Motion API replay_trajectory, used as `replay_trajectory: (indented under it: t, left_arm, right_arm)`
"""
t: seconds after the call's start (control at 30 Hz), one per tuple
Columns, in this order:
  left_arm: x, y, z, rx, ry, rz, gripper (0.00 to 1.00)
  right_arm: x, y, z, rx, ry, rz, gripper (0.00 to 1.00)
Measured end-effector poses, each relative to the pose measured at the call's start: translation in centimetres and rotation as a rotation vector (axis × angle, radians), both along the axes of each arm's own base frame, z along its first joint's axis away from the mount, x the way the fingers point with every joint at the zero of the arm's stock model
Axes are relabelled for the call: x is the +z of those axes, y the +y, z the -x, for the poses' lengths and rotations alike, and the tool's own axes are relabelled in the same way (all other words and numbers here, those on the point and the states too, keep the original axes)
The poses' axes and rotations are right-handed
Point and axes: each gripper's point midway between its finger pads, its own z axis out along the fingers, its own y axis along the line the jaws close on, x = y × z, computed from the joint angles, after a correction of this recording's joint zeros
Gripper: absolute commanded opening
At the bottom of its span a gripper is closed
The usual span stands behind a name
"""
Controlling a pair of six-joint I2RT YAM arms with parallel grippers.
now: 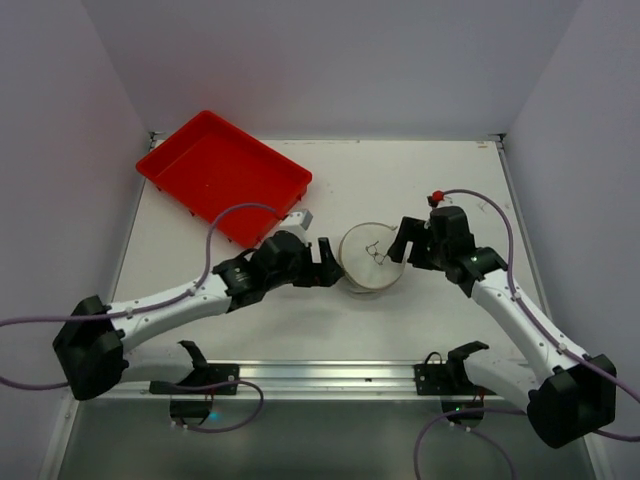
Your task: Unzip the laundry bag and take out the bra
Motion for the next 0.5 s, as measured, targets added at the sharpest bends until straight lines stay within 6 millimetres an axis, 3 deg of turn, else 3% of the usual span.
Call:
replay_trajectory:
  t: [0.1,0.23,0.3,0.33,0.37,0.4,0.47,0.5]
  left_arm:
    - [-1.2,-3.1,0.0,-0.017,0.03,-0.006,0.85]
    - [-3.2,-4.8,-1.0,0.014,0.068,-0.018,0.67]
    - [-4.2,-5.1,-1.4,0.033,0.077,-0.027,0.61]
    - [-4.6,-5.2,-1.6,0.041,0.082,-0.032,0.53]
    - [-5.0,-5.3,-1.8,0.047,0.086,-0.035,0.49]
    - [-5.3,-5.4,-1.9,0.049,0.087,-0.04,0.45]
    - [-5.6,-5.7,-2.2,0.055,0.09,-0.045,0.3]
    - [-5.6,-5.9,-2.5,0.054,0.083,-0.052,0.2]
  right_arm:
    - [-1.1,0.5,-0.3,0.017,0.021,-0.024,0.76]
    - [-2.4,1.4,-0.3,0.06,0.04,-0.063,0.66]
    - [-3.0,1.9,-0.2,0.081,0.047,-0.078,0.56]
    - [-3.4,2.0,-0.1,0.09,0.051,-0.083,0.48]
    - [-3.7,2.2,0.0,0.1,0.054,-0.09,0.34]
    - [-4.1,2.3,0.1,0.108,0.06,-0.091,0.28]
    - [-4.9,2.6,0.6,0.125,0.074,-0.113,0.17]
    - [-5.2,2.8,0.9,0.134,0.081,-0.123,0.07]
